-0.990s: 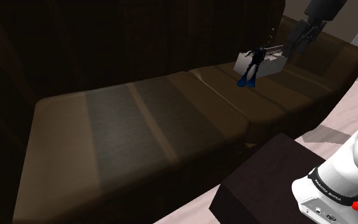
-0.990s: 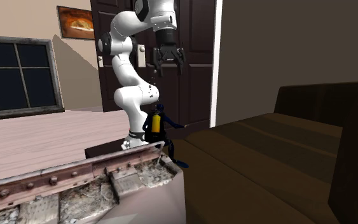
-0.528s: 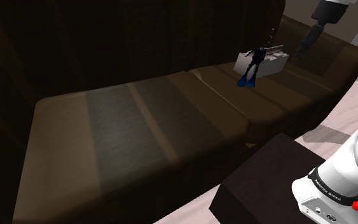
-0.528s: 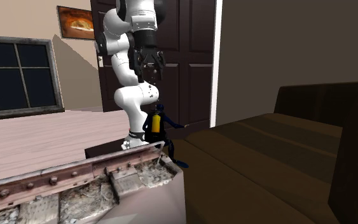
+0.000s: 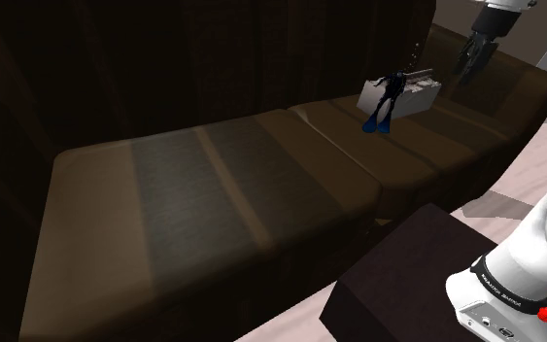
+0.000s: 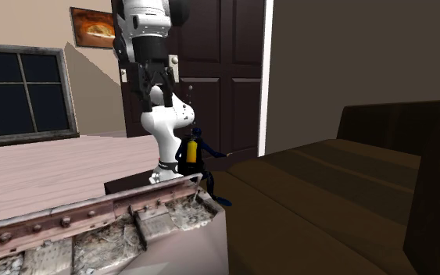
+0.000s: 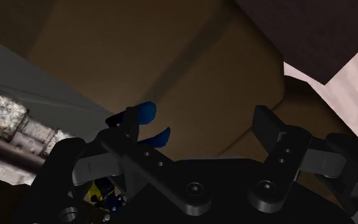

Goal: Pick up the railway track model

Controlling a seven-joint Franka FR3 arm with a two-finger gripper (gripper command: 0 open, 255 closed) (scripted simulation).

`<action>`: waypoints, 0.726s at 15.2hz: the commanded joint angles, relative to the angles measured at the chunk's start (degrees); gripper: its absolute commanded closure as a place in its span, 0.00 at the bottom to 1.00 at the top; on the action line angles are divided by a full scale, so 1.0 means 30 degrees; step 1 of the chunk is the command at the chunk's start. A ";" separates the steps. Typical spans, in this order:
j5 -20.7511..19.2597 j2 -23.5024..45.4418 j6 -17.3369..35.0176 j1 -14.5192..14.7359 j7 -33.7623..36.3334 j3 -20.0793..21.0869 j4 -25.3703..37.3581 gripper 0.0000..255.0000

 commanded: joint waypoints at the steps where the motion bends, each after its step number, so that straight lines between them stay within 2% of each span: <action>1: -0.0126 0.1224 0.0408 0.0654 -0.2339 -0.1251 0.0856 0.00; 4: 0.0224 0.3416 0.0801 0.1766 -0.5821 -0.3223 0.2640 0.00; 7: 0.1309 0.6097 0.1140 0.2952 -0.9590 -0.5366 0.4681 0.00; 9: 0.2637 0.8303 0.1277 0.3617 -1.2380 -0.6853 0.6195 0.00; 11: 0.4588 1.0955 0.1231 0.3851 -1.5448 -0.8168 0.7858 0.00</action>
